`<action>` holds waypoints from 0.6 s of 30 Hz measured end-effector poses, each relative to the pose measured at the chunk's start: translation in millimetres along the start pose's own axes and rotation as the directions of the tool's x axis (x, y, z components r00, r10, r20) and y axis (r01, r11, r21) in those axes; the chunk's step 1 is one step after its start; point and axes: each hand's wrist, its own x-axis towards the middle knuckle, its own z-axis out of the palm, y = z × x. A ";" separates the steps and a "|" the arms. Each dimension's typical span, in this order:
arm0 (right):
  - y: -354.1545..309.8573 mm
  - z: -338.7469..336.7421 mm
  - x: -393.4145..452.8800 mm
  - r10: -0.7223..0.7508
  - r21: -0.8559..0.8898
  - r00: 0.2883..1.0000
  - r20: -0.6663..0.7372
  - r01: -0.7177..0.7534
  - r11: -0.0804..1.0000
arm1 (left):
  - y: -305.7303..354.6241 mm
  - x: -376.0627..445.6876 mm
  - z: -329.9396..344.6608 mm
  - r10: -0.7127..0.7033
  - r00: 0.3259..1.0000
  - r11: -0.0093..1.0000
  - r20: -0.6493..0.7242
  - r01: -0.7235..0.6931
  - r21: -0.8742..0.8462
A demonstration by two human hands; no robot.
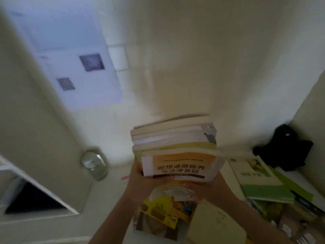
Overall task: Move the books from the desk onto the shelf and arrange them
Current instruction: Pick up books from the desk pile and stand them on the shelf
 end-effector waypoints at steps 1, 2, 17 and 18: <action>-20.4 9.9 4.5 -0.038 0.012 0.999 0.035 0.038 0.999 | 17.0 -12.8 -14.7 0.035 0.999 0.999 -0.024 -0.035 0.004; -41.6 20.9 8.6 -0.081 0.025 0.994 0.080 0.079 0.997 | 32.3 -24.5 -31.6 0.061 0.995 0.998 -0.075 -0.060 0.017; -350.1 195.7 -21.2 -0.668 0.428 0.527 0.525 0.516 0.742 | 246.5 -262.3 -212.6 0.436 0.606 0.900 -0.665 -0.294 0.322; -375.0 196.0 -23.7 -0.708 0.445 0.491 0.508 0.554 0.704 | 264.5 -268.5 -218.3 0.447 0.594 0.894 -0.669 -0.315 0.317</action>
